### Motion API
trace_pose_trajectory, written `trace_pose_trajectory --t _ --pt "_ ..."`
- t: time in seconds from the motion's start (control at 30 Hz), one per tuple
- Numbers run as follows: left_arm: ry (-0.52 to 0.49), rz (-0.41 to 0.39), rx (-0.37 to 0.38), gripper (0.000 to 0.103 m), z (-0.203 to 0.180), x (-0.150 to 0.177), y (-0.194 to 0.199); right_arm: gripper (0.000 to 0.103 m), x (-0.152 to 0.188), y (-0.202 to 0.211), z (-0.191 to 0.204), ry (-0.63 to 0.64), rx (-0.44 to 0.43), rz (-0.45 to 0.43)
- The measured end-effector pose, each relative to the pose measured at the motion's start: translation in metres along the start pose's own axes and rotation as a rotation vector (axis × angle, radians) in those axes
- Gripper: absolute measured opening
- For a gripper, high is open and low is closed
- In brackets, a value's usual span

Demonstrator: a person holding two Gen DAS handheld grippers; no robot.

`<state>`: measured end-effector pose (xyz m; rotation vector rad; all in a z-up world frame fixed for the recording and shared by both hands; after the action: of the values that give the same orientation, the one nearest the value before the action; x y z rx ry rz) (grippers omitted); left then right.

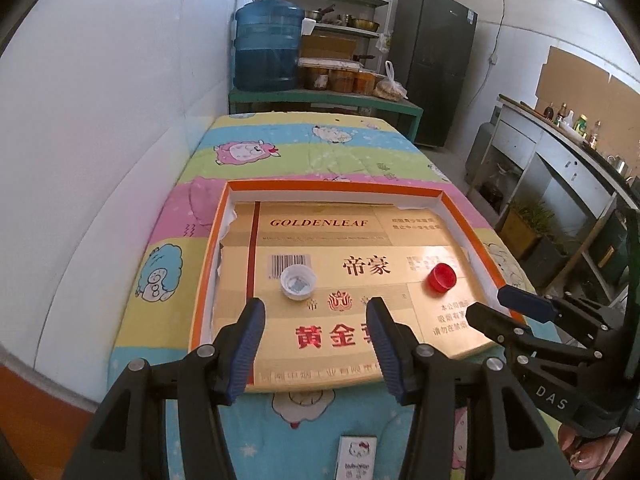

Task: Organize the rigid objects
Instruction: 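Move both tools back toward the remaining objects on the quilt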

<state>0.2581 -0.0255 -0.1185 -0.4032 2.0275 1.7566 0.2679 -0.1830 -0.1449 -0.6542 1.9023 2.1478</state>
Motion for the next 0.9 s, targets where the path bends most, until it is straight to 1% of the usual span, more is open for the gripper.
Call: trace_pose_trajectory --t 0.47,0.9 --pt "0.010 -0.006 0.009 0.053 -0.001 0.021 0.023 0.046 0.022 0.026 0.010 -0.002 0.014 -0.019" --pt "0.005 -0.023 -0.009 0.053 0.000 0.043 0.046 0.046 0.050 0.049 0.026 0.003 0.007 -0.024"
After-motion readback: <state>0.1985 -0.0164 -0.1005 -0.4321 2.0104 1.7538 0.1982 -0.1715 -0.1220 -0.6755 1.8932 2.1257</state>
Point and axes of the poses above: each gripper's, at about its wrist camera, not at the fingertips, and y roughly against the way its jaws point, z to its left, x to its underside, the point moved 8 cm from there along -y, roughly the way its jaws point, and after that the axes turned 15 degrees about z, right-handed, at the moved point
